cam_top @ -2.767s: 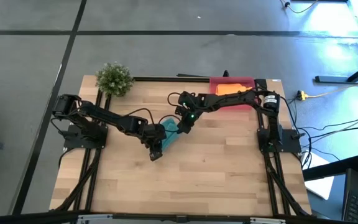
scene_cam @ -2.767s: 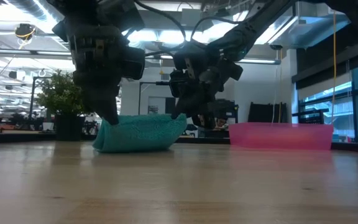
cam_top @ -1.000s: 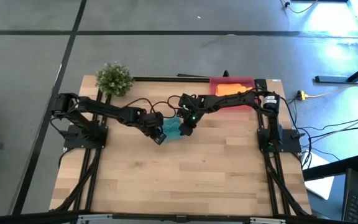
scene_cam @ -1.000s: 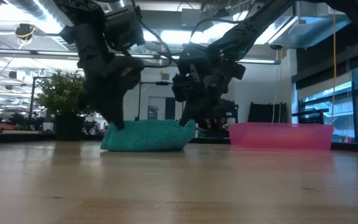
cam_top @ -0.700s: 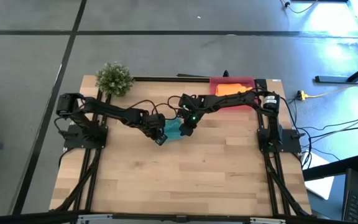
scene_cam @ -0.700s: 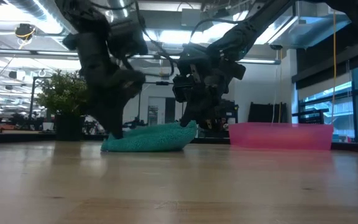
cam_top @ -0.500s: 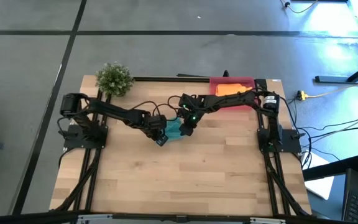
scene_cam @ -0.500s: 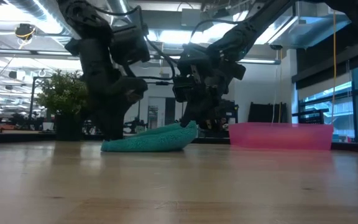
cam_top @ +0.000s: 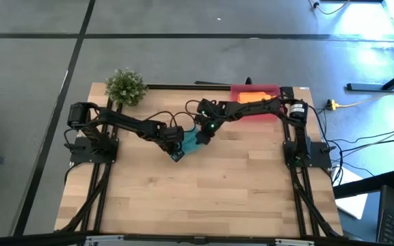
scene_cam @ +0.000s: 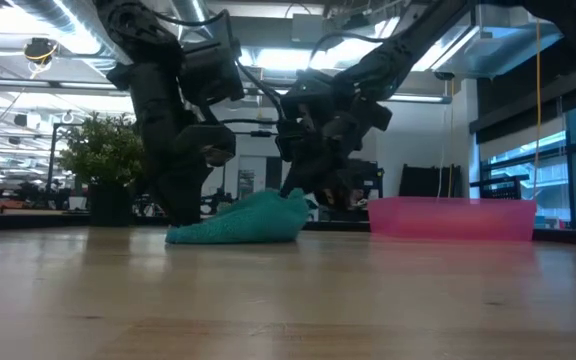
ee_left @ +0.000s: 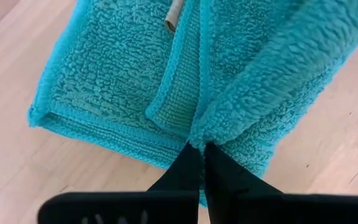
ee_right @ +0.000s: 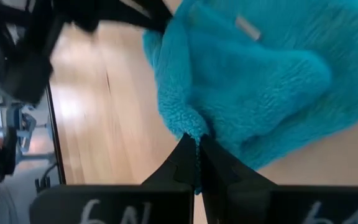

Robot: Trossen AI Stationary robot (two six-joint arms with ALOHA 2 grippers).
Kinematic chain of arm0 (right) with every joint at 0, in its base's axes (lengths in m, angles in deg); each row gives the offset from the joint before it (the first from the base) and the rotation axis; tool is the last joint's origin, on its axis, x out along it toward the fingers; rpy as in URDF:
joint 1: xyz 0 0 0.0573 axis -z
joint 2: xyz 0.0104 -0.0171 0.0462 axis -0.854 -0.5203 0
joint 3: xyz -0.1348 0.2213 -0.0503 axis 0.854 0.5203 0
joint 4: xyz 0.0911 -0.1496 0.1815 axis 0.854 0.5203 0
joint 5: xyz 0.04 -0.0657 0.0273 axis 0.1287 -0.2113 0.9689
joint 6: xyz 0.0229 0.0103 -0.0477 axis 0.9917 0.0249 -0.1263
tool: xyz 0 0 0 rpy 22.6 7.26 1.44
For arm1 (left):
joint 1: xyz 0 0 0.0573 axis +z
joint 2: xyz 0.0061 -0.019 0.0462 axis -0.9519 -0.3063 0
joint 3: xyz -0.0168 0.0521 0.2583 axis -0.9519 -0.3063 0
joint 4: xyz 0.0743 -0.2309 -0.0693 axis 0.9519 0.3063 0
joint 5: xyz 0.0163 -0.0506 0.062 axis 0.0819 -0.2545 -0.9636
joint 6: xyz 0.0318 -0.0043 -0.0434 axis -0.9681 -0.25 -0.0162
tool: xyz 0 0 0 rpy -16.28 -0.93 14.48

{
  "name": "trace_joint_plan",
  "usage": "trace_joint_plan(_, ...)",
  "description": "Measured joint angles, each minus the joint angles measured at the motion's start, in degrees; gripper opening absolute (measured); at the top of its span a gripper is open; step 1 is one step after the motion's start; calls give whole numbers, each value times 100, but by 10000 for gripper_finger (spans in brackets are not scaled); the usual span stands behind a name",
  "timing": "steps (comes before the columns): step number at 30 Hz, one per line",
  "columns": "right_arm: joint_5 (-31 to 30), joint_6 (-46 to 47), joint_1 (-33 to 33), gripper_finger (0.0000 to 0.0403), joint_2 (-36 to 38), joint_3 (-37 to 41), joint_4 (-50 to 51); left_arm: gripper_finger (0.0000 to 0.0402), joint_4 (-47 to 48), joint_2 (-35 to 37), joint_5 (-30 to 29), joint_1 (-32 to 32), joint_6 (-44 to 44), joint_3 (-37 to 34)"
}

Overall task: Roll microfiber towels into tight, uniform cylinder then place into a basket
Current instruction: Roll the blue microfiber towel

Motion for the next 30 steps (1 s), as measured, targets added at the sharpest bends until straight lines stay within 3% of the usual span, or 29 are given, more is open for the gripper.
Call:
trace_joint_plan(12, -288, -37, 391, 9, 0, 0, -7, 0, -47, -17, 44, 0, -92, -7)
trace_joint_plan(30, -603, -497, 422, 17, -457, -9, -139, 0, -31, -19, 47, -2, -94, -11)
